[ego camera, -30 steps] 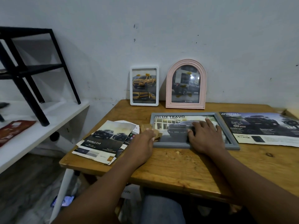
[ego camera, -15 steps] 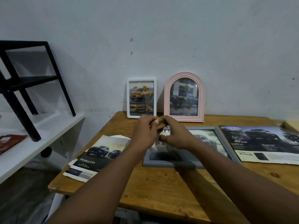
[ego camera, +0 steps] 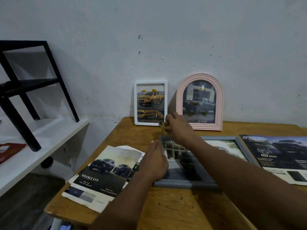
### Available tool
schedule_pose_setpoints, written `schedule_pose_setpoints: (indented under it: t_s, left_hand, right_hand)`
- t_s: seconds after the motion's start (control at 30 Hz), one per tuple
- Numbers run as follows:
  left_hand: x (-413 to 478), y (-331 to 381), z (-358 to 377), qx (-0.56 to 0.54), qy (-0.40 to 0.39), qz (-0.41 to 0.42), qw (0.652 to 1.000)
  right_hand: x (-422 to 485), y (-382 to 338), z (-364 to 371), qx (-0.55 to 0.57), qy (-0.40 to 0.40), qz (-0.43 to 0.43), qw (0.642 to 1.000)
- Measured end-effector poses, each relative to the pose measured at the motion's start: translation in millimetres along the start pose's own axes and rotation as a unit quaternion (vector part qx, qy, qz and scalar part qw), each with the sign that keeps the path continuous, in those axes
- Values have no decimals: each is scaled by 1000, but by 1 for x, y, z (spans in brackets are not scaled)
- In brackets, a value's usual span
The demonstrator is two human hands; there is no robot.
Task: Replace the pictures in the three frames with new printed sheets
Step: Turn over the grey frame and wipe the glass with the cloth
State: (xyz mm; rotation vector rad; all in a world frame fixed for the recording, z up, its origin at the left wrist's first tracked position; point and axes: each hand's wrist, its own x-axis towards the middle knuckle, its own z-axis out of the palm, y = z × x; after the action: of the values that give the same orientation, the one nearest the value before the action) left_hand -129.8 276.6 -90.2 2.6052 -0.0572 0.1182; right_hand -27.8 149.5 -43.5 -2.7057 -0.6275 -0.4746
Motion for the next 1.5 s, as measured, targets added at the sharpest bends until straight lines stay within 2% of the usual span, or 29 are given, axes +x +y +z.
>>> schedule_pose_setpoints:
  t_s: [0.07,0.17,0.3,0.5,0.67,1.17,1.27,1.43,1.5]
  left_hand:
    - [1,-2,2,19,-5,3,1000]
    - [1,-4,4,42,1,21,999]
    - [4,-1,4,76,4,29,997]
    - [3,3,1,99,-3,16,995]
    - [3,6,0,149,-12,21,989]
    - [4,18,-1,226,-30,-11,974]
    - [4,18,-1,237,-30,-13,971]
    - [5,16,2,232,-32,-16,972]
    - [6,15,2,225,-32,-16,974]
  right_hand:
    - [-3,1,16,-22,-60,-31,997]
    - [-14,9,21,27,-98,-61,993]
    - [-9,24,6,81,-113,-77,987]
    - [-3,19,23,25,-122,-156,980]
    - [-17,48,33,-30,-102,-143,984]
    - [-89,167,-27,-2,-35,-14,999]
    - [-89,171,-21,30,-40,-1,999]
    - [-77,140,-35,119,12,4,993]
    - [-71,115,-35,111,-22,-23,993]
